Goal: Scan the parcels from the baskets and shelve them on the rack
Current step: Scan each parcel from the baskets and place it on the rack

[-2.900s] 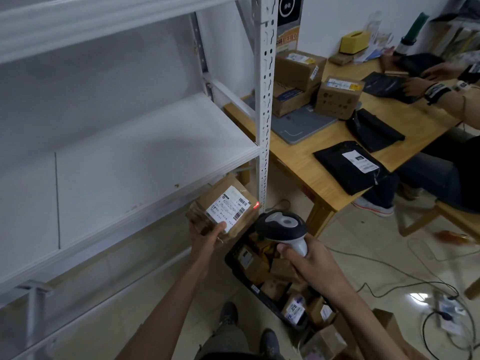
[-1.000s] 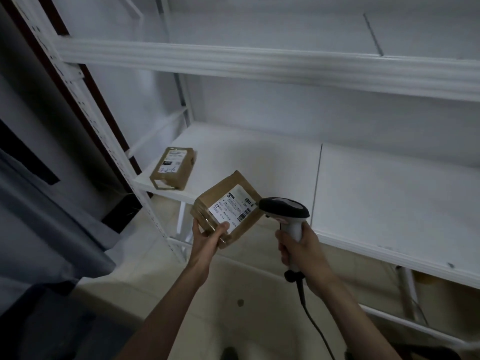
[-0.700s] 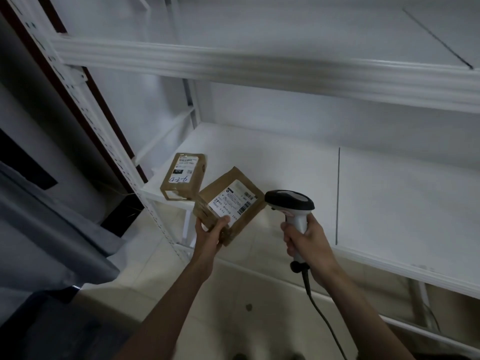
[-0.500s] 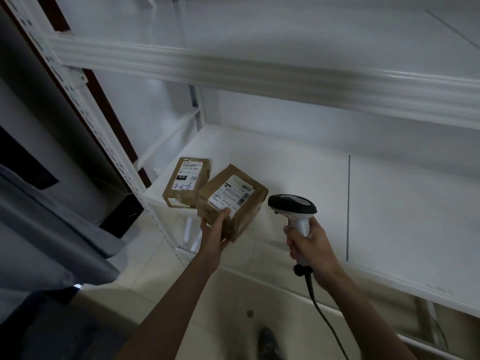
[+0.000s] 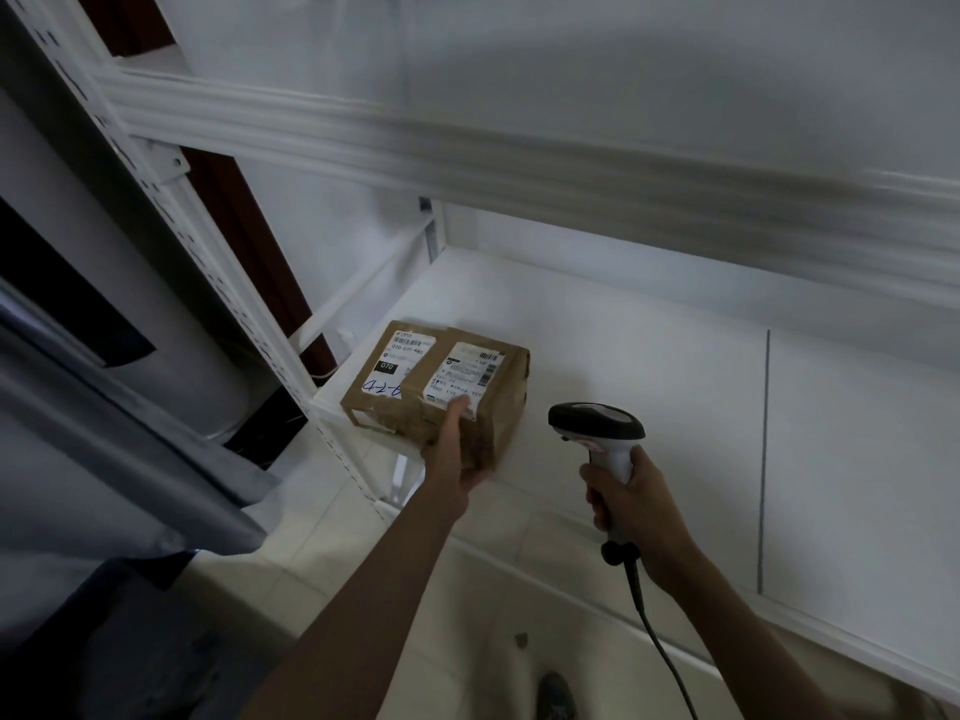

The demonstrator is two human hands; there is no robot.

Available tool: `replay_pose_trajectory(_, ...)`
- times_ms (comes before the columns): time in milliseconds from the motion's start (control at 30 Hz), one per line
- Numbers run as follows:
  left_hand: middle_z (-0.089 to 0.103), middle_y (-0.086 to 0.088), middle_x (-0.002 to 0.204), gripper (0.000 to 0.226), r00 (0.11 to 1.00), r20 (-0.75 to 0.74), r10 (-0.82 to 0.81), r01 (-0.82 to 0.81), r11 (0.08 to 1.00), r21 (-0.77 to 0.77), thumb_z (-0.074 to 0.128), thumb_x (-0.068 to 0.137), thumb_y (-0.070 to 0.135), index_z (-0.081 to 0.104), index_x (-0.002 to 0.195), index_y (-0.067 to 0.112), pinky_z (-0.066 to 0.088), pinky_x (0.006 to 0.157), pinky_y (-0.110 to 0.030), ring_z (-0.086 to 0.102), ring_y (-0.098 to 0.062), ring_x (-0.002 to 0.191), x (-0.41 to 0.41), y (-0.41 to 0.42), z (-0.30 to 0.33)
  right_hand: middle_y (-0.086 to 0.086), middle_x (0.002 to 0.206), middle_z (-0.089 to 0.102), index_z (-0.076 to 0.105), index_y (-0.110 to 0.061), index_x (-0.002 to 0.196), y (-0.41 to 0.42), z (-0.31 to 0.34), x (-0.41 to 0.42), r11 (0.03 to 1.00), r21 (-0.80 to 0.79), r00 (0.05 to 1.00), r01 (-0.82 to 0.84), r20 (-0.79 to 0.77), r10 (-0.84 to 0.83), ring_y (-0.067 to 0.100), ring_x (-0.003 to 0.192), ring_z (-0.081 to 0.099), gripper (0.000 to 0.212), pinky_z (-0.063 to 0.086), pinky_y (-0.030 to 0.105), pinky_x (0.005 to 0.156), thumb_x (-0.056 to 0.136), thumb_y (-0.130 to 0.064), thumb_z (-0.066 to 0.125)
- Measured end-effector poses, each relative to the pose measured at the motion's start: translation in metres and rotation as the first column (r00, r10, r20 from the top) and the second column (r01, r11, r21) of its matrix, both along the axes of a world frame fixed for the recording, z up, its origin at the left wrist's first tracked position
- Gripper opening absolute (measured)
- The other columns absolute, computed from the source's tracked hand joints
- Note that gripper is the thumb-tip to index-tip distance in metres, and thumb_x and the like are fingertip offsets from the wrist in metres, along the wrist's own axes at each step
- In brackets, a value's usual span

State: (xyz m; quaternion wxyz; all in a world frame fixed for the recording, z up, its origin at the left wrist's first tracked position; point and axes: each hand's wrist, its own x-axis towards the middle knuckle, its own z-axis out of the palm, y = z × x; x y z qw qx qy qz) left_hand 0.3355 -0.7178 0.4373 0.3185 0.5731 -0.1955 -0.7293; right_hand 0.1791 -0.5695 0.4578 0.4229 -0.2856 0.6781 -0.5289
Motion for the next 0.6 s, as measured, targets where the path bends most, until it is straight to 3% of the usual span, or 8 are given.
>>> replay_pose_trajectory(600,0.054,-0.013,0.137,0.090,1.000,0.014,0.021,-0.021,0.999,-0.026,0.079,0.079,0.049,0.034,0.152,0.020,0.054,0.098,-0.054,0.054,-0.034,0.122,0.022,-0.026,0.003,0.000,0.063,0.064,0.057,-0.014,0.112,0.001,0.002,0.007,1.000,-0.013,1.000,-0.018,-0.008,0.018,0.015,0.051,0.055,0.018,0.050,0.029,0.051,0.096,-0.011,0.065)
